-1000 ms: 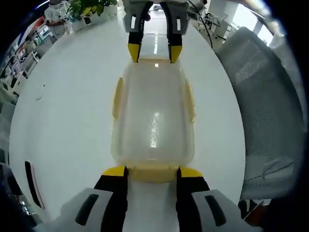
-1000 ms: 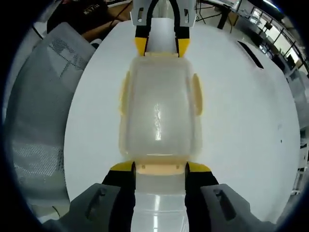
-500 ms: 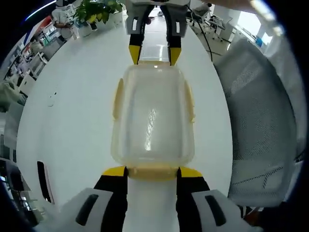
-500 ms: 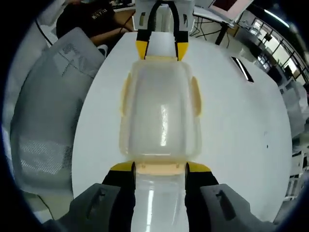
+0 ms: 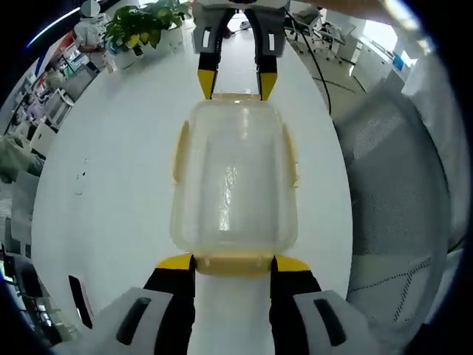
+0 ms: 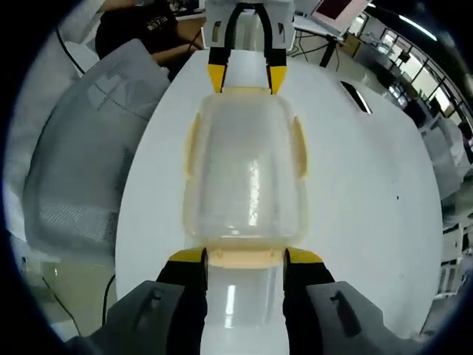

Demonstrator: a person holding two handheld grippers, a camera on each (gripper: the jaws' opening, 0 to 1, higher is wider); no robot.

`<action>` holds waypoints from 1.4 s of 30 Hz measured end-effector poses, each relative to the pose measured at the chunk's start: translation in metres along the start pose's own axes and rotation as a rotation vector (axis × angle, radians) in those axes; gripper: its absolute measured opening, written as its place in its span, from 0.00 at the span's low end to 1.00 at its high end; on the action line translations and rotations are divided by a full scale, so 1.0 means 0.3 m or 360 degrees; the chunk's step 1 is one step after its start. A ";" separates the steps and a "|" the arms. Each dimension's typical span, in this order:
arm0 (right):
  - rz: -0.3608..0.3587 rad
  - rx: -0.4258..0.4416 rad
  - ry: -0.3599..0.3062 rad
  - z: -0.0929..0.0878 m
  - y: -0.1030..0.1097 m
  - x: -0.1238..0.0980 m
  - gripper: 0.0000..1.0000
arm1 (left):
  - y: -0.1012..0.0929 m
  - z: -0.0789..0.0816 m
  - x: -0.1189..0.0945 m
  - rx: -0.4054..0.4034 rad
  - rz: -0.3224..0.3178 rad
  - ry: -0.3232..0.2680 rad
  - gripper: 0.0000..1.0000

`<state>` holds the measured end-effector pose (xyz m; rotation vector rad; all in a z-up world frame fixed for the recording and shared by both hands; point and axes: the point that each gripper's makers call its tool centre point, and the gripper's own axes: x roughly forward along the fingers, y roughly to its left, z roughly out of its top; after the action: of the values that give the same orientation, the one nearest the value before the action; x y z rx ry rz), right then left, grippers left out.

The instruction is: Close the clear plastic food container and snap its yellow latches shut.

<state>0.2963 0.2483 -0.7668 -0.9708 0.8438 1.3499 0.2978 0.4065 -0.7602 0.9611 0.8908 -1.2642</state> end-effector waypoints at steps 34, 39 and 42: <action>0.0045 0.0108 0.0006 -0.454 0.043 -0.139 0.36 | -0.012 0.419 0.230 0.0056 -0.0105 0.0036 0.33; 0.0048 0.0099 -0.0014 -0.429 0.036 -0.136 0.36 | -0.010 0.398 0.212 0.0044 -0.0103 0.0059 0.33; 0.0060 0.0085 -0.0014 -0.413 0.033 -0.124 0.36 | -0.015 0.384 0.207 0.0021 -0.0113 0.0072 0.33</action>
<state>0.2909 0.1194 -0.7811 -0.9108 0.8908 1.3562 0.3015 0.2768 -0.7777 0.9794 0.9601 -1.3143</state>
